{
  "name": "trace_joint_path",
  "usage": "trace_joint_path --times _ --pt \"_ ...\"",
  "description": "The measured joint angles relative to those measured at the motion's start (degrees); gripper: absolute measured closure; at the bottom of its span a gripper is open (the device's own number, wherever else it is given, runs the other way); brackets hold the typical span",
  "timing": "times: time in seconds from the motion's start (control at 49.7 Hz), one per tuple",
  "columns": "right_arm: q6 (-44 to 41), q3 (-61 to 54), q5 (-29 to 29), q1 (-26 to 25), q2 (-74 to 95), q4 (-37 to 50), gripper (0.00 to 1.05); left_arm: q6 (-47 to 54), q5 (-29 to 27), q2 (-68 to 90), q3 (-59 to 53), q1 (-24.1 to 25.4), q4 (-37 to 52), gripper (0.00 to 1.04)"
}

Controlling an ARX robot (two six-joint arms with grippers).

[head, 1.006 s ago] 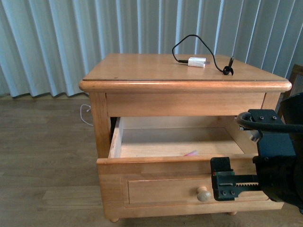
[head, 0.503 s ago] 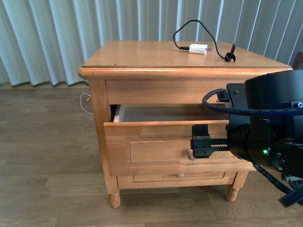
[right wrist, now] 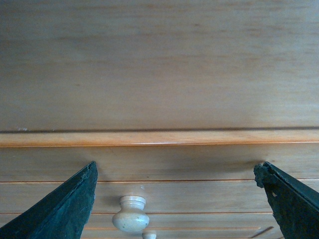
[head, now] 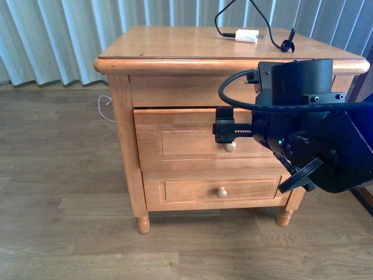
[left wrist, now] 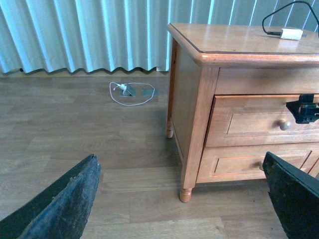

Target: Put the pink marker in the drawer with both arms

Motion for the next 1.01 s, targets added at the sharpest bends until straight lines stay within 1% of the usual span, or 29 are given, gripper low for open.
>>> trace_joint_path --times 0.221,0.583,0.644,0.805,0.905,1.006 --pt "-0.5 2.8 0.1 -0.7 3.2 -0.1 0.08 0.0 0.0 0.0 0.0 0.0 0.0 0.06" --pt "-1.1 2.1 0.1 -1.2 2.7 -0.3 0.08 0.0 0.0 0.0 0.0 0.0 0.0 0.06" --pt "-1.3 -0.9 0.9 -1.6 0.1 -0.3 0.08 0.0 0.0 0.0 0.0 0.0 0.0 0.06" --pt "-1.4 -7.8 0.3 -1.7 -7.5 -0.6 0.08 0.0 0.0 0.0 0.0 0.0 0.0 0.06" --pt "-1.8 -15.8 -1.1 -0.9 -16.2 -0.9 0.08 0.0 0.0 0.0 0.0 0.0 0.0 0.06" --pt "-1.6 -23.0 -2.4 -0.1 -25.2 -3.4 0.08 0.0 0.0 0.0 0.0 0.0 0.0 0.06"
